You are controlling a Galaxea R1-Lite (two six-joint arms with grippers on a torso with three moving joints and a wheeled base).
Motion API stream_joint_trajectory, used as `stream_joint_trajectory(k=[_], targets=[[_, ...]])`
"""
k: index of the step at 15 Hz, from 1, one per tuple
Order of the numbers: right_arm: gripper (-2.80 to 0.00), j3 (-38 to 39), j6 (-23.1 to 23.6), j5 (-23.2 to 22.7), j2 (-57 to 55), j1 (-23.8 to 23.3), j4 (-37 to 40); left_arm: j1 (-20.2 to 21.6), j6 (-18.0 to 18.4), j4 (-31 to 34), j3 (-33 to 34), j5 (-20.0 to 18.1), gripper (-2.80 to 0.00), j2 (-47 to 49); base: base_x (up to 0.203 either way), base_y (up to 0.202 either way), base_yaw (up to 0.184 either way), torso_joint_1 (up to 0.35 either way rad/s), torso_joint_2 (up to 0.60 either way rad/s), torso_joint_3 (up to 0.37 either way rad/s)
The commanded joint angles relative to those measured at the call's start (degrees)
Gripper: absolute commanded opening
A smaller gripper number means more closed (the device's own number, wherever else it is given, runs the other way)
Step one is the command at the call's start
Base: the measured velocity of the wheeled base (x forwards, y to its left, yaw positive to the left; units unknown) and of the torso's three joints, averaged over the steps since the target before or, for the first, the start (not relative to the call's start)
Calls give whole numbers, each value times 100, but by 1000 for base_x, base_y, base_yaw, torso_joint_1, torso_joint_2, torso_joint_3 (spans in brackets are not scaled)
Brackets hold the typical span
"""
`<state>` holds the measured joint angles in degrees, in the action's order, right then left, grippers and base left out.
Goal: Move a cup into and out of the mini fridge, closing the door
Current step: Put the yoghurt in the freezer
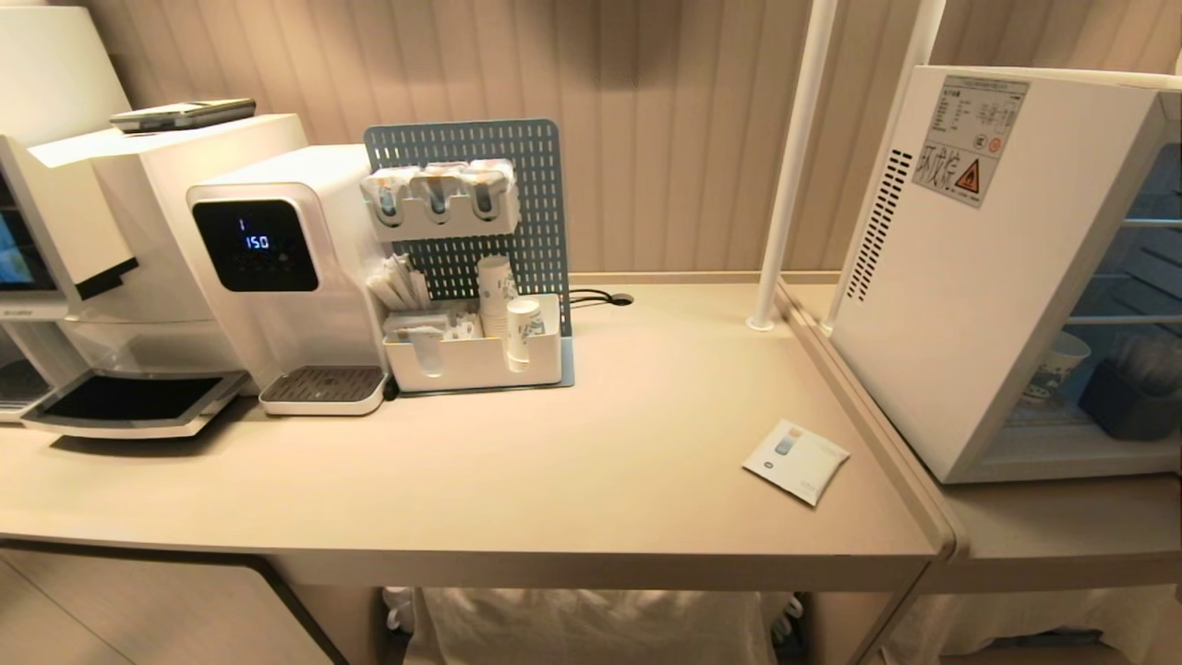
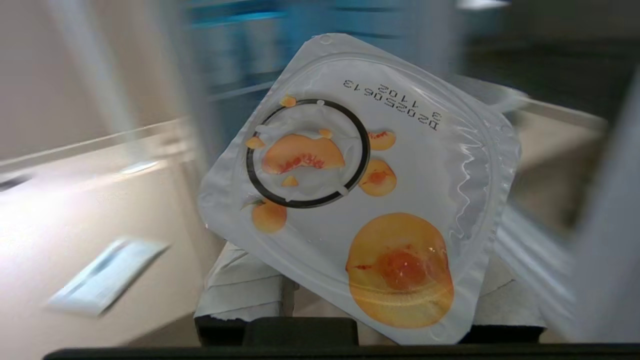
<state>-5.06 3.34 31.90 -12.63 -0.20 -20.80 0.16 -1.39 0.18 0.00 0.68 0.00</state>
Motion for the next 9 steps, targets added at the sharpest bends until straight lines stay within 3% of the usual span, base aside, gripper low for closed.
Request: stream_joint_trajectory(k=[1, 4, 6, 8, 9], targets=[[-280, 239, 74, -1607, 1190, -2, 257, 2, -2, -1, 9, 2, -280, 8, 0, 0, 0, 0, 0, 0], [-280, 498, 173, -2600, 1276, 2, 1402, 2, -2, -1, 9, 2, -280, 0, 0, 0, 0, 0, 0, 0], [-280, 512, 72, -3132, 1272, 3, 1716, 2, -2, -1, 9, 2, -280, 0, 0, 0, 0, 0, 0, 0], [-280, 402, 198, -3269, 1271, 7, 2530, 2, 13, -1, 9, 2, -280, 0, 0, 0, 0, 0, 0, 0], [-280, 379, 214, -3285, 1271, 8, 2544, 2, 66, -1, 9, -7, -280, 0, 0, 0, 0, 0, 0, 0]])
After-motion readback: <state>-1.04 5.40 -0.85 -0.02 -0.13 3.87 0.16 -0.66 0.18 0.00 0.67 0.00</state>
